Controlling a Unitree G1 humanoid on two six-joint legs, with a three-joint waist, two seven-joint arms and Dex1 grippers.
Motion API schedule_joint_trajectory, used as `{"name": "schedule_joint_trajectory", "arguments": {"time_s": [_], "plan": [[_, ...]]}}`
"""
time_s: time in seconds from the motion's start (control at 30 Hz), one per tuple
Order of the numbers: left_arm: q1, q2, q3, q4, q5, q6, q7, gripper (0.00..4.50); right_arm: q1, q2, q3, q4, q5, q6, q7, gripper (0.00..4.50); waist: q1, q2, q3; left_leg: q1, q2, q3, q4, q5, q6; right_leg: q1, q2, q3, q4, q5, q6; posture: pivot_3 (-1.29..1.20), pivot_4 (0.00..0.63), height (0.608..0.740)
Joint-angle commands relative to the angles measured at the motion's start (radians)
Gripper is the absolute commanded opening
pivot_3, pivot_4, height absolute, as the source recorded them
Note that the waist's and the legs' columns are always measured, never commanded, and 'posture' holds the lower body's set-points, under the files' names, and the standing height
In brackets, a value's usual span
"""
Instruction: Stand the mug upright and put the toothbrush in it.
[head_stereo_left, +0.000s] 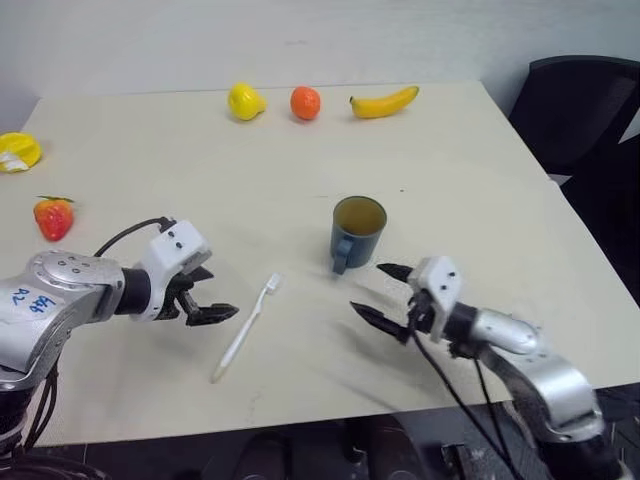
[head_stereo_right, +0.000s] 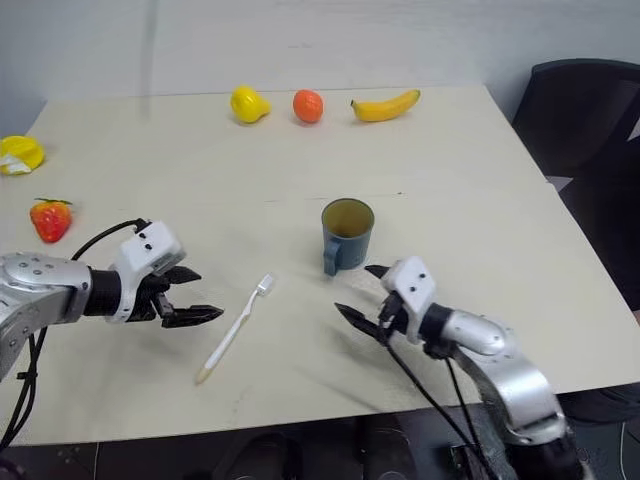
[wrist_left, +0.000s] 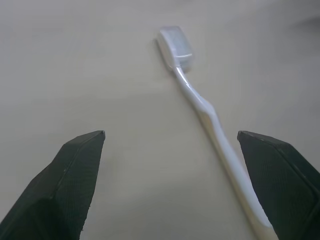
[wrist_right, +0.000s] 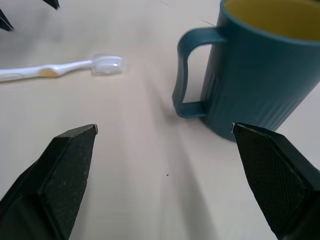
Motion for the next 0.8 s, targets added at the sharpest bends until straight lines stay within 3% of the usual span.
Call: {"name": "schedule_joint_trajectory", "arguments": {"time_s": [0.03,0.2,0.4,0.53,0.8], "plan": [[-0.031,-0.026,-0.029,-0.075,-0.027,0.113,0.055,4.5,-0.015,-0.07,-0.086,-0.158,0.175,0.065,0.068,4.49,0.004,0.0,0.0,0.0,0.0,0.0,0.0,0.0,0.0,0.001,0.0,0.0,0.0,0.0,0.0,0.0,0.15,0.74],[-0.048,-0.09,-0.132,-0.055,-0.001,0.142,0.127,4.5,-0.057,-0.116,-0.11,-0.208,0.297,0.116,0.062,4.49,0.011,-0.002,-0.001,0.002,0.0,-0.001,0.0,0.0,0.0,0.004,0.0,0.001,0.0,0.0,0.0,0.0,0.15,0.74],[-0.093,-0.187,-0.254,0.085,0.081,0.056,0.207,4.5,-0.071,-0.133,-0.129,-0.208,0.322,0.12,0.026,4.49,0.03,-0.003,-0.002,0.002,-0.001,0.0,0.001,0.0,0.0,0.003,0.0,0.001,0.0,0.0,0.0,0.0,0.15,0.74],[-0.142,-0.237,-0.329,0.192,0.129,-0.015,0.216,3.65,-0.057,-0.14,-0.146,-0.212,0.323,0.113,0.015,4.5,0.038,-0.002,-0.002,0.003,-0.002,0.0,0.003,0.001,0.001,0.014,0.0,-0.001,-0.003,0.0,0.0,0.0,0.15,0.74],[-0.171,-0.214,-0.384,0.244,0.154,-0.053,0.159,1.2,-0.002,-0.169,-0.204,-0.236,0.328,0.093,0.013,4.5,0.044,-0.001,-0.002,0.005,-0.002,-0.009,0.002,0.0,0.002,0.018,-0.001,-0.001,-0.003,0.0,0.001,0.0,0.15,0.74]]}}
